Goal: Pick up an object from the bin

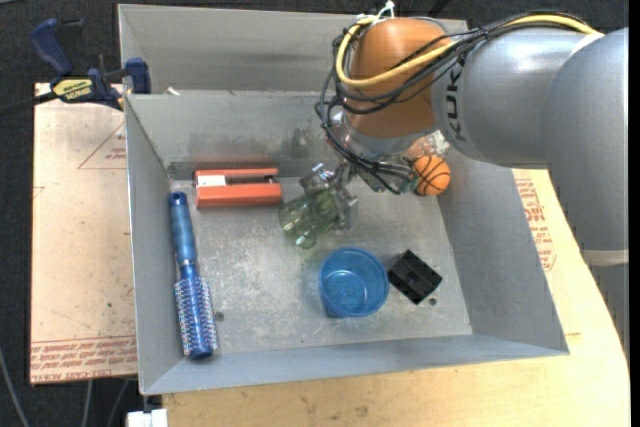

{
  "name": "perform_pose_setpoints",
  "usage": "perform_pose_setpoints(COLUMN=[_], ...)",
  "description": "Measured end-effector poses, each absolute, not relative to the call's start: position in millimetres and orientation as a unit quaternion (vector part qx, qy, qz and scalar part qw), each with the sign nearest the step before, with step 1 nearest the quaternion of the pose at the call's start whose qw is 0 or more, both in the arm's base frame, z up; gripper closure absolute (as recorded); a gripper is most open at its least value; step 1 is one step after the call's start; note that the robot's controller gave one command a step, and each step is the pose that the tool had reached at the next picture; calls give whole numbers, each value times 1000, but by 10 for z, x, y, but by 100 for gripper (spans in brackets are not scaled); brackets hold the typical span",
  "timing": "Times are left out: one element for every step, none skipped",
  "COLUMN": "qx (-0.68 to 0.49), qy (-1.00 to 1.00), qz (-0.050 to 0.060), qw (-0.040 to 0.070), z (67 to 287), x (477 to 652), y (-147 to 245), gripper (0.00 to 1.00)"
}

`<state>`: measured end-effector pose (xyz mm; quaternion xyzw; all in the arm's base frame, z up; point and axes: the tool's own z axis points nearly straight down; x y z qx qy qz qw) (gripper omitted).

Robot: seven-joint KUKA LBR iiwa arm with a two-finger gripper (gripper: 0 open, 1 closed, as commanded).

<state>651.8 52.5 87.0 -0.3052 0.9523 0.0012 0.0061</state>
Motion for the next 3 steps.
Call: perform_pose_setpoints(qx=[-305,-305,-304], qy=[952,952,952], qz=[2,1,1], qw=[5,10,10], z=[1067,1207,1290], x=[6508,6536,6535], y=[527,530,530], gripper=[100,100,100])
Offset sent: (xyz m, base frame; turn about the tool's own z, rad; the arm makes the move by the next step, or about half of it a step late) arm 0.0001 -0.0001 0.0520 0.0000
